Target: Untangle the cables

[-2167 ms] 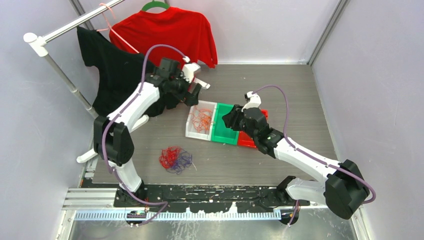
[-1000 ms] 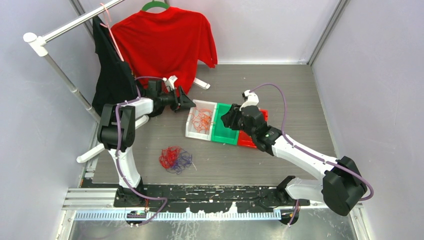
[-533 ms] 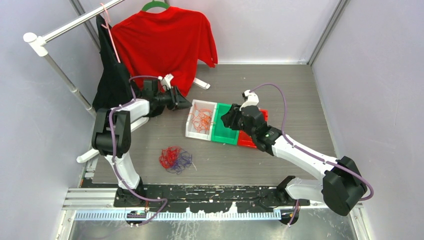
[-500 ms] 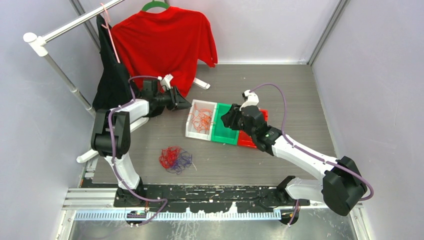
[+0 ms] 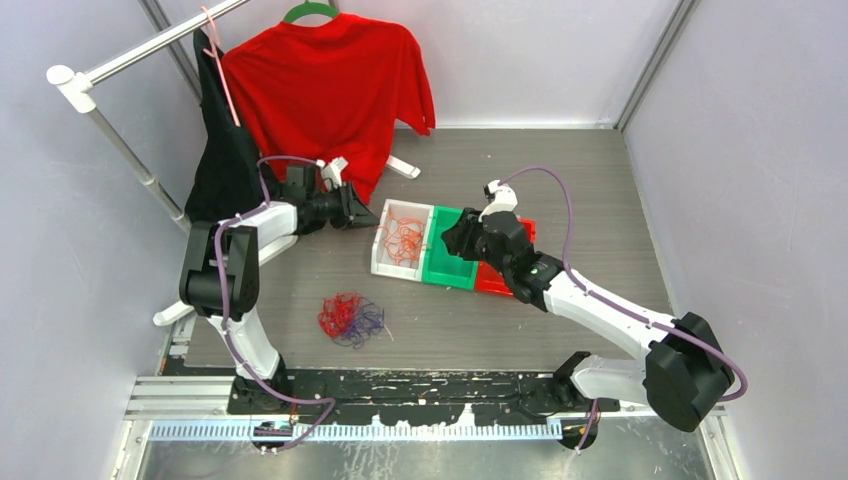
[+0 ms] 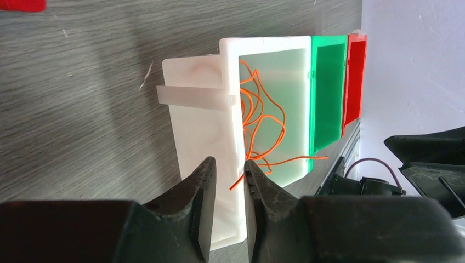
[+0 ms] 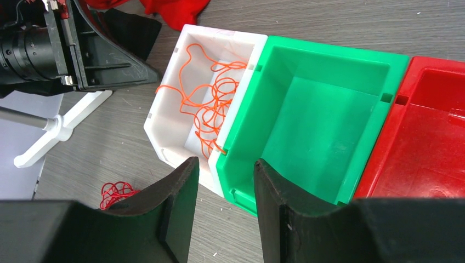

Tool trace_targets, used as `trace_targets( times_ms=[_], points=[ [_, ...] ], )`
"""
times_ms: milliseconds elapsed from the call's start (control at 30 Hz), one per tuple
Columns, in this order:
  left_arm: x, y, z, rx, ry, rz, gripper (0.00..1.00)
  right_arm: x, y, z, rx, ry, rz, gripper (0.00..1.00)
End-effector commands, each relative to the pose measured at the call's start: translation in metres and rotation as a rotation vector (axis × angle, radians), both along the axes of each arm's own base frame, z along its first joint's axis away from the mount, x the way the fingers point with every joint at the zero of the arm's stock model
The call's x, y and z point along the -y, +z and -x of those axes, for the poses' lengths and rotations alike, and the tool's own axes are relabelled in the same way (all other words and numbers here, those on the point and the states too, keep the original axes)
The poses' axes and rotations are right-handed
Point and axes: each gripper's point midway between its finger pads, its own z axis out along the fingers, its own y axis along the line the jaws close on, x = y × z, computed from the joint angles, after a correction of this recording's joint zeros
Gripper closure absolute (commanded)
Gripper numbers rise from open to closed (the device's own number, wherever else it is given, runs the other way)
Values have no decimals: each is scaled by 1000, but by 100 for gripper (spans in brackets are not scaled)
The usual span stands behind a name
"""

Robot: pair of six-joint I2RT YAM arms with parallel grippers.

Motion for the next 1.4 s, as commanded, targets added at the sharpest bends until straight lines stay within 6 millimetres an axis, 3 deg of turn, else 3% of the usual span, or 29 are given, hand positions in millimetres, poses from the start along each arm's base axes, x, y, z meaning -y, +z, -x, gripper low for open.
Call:
trace_targets(
  times_ms=[0,500,833,1133,1367],
  points=[
    [9,15,6,60,-66,22,75,-7,25,-6,62,-1,-51,53],
    [19,18,22,239,-190,-202,86,-9,22,-6,55,5,-60,53],
    [20,10,18,351,-267,-391,87,-19,15,-9,45,24,-39,53],
    [26,-7,10,404,-261,-518,84,-52,-6,-19,20,69,95,53],
    [29,9,12,432,-276,-517,88,-71,-21,-23,12,97,128,55]
  ],
)
